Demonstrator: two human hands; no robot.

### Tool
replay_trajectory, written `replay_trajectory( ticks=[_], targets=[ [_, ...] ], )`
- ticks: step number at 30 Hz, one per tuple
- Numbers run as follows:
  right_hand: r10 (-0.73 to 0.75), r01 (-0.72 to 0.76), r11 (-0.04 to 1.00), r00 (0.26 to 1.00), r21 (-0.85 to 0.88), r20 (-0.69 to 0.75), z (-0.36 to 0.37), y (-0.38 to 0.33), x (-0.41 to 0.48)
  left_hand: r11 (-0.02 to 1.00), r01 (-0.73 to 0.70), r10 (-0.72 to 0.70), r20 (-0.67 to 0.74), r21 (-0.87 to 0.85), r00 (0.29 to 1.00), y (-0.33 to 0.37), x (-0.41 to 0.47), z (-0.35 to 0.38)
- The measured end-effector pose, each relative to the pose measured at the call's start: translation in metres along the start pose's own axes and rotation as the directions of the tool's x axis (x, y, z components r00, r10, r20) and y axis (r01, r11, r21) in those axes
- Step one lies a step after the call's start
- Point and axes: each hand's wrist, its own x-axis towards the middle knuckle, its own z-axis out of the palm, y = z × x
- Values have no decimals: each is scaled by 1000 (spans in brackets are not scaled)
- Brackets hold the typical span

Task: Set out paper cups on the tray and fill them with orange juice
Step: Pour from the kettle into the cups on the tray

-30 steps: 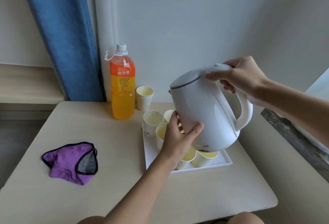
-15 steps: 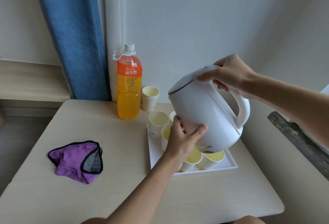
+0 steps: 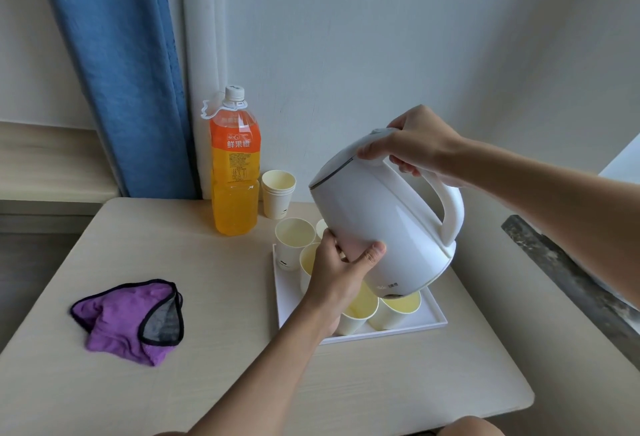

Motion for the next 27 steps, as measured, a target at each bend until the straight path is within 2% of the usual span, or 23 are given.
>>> replay_trajectory(
  ticks=[5, 16, 27],
  targets=[
    [-2, 2, 999, 1000, -41, 1, 1, 0, 4, 999, 25, -25, 3, 26, 1000, 0, -2, 3],
    [22, -20, 990, 1000, -137, 16, 4, -4, 8, 998, 53, -52, 17, -28, 998, -5, -2, 6],
    [33, -31, 989, 999, -148, 15, 6, -7, 10, 998, 46, -46, 18, -36, 999, -5, -1, 6]
  ],
)
